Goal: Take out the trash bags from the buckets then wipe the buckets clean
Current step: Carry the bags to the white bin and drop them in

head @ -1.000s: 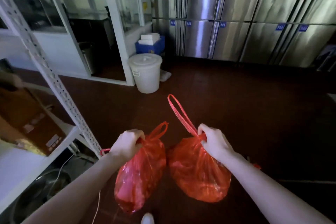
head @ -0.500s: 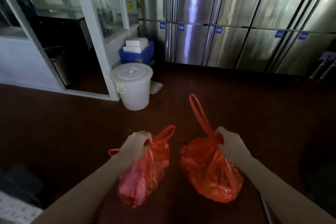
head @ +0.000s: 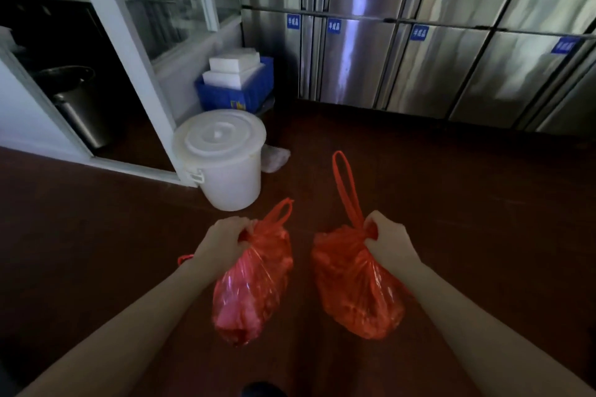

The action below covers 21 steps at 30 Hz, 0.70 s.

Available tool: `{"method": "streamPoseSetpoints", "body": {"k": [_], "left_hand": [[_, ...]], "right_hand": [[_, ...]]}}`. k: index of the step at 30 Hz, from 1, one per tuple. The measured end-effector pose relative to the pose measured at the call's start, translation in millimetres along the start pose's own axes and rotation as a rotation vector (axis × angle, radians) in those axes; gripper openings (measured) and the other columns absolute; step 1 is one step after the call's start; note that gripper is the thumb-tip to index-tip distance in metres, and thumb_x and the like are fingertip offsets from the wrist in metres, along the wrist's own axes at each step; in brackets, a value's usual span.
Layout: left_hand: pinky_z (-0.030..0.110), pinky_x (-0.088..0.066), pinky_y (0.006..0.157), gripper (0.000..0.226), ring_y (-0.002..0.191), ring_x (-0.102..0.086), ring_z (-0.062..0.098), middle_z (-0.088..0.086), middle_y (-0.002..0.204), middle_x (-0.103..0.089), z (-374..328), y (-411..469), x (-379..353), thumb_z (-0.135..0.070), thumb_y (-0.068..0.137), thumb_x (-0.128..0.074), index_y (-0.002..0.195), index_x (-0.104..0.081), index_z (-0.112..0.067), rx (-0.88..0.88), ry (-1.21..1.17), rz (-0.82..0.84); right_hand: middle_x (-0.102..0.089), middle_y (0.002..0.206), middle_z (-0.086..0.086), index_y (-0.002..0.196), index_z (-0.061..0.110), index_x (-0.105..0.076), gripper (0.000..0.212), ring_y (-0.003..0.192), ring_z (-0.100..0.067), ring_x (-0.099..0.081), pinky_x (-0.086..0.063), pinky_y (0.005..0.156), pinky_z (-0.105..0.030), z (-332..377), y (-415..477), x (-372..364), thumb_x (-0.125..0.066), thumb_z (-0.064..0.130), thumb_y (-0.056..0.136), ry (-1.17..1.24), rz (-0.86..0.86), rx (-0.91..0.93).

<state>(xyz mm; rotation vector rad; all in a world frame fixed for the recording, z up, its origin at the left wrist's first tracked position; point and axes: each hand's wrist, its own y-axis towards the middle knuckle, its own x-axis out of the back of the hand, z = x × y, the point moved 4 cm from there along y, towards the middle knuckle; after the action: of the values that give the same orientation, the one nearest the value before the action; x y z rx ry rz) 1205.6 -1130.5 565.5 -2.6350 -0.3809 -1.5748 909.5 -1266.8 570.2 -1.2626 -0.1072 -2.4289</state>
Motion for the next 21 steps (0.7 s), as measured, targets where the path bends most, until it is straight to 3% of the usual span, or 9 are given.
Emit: {"method": "streamPoseSetpoints", "body": {"k": [4,7,13,21], "left_hand": [[0.028,-0.043,0.070,0.015,0.076,-0.060,0.016,-0.006,0.080,-0.062,23,101,-10,-0.005,0.071,-0.071,0.083,-0.068,-0.014,0.042,-0.017,-0.012],[0.027,-0.040,0.069,0.014,0.078,-0.060,0.019,0.000,0.083,-0.066,47,182,-28,-0.007,0.073,-0.071,0.085,-0.068,-0.013,0.050,-0.011,0.007],[0.032,-0.045,0.072,0.018,0.076,-0.058,0.017,-0.007,0.079,-0.060,98,335,-60,-0.008,0.075,-0.070,0.079,-0.061,-0.023,0.065,-0.070,0.087],[0.034,-0.049,0.076,0.019,0.082,-0.063,0.022,0.002,0.088,-0.067,147,514,-76,-0.005,0.073,-0.074,0.088,-0.068,-0.013,0.143,-0.107,0.121]], "right_hand": [[-0.063,0.076,0.001,0.086,0.024,-0.053,0.021,0.072,-0.018,-0.061,-0.052,0.069,-0.036,8,110,4,-0.059,0.007,0.076,0.015,0.000,0.004],[-0.063,0.077,0.001,0.085,0.024,-0.053,0.020,0.072,-0.017,-0.062,-0.051,0.069,-0.035,11,193,-3,-0.059,0.007,0.076,0.006,0.009,0.000],[-0.064,0.078,-0.002,0.087,0.022,-0.054,0.020,0.075,-0.020,-0.062,-0.053,0.074,-0.042,22,351,-17,-0.057,0.004,0.077,-0.022,0.057,-0.037],[-0.063,0.081,0.001,0.090,0.022,-0.053,0.022,0.075,-0.019,-0.062,-0.053,0.072,-0.038,34,527,-39,-0.055,0.003,0.079,-0.026,0.096,-0.122]]}}
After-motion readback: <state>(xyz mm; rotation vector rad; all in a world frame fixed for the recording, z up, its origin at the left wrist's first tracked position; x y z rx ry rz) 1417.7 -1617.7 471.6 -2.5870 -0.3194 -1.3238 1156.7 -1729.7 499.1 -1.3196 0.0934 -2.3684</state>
